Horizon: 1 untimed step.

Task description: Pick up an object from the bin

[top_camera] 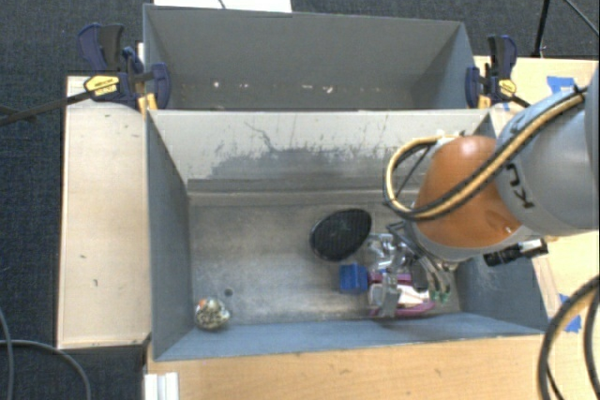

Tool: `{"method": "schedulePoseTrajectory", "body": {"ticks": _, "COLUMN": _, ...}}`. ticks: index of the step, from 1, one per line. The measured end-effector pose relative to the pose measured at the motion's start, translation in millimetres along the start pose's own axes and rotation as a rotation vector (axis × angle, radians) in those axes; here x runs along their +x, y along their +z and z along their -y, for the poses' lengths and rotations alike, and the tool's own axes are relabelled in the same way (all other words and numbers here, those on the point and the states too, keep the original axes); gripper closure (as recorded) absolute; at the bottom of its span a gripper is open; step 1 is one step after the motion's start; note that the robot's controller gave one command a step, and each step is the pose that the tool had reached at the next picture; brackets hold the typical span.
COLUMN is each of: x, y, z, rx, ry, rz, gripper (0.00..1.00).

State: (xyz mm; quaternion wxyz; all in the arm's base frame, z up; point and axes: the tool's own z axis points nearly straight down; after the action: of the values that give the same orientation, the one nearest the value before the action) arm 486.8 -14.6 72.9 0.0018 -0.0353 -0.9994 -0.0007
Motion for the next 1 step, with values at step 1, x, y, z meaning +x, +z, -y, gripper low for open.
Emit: {"method": "schedulePoseTrajectory", "body": {"ticks": 1, "x": -73.9, "y": -2.2, "z": -1.5, "rx": -0.002, "ry": 0.226, "rz": -0.003, "gripper": 1.0}}
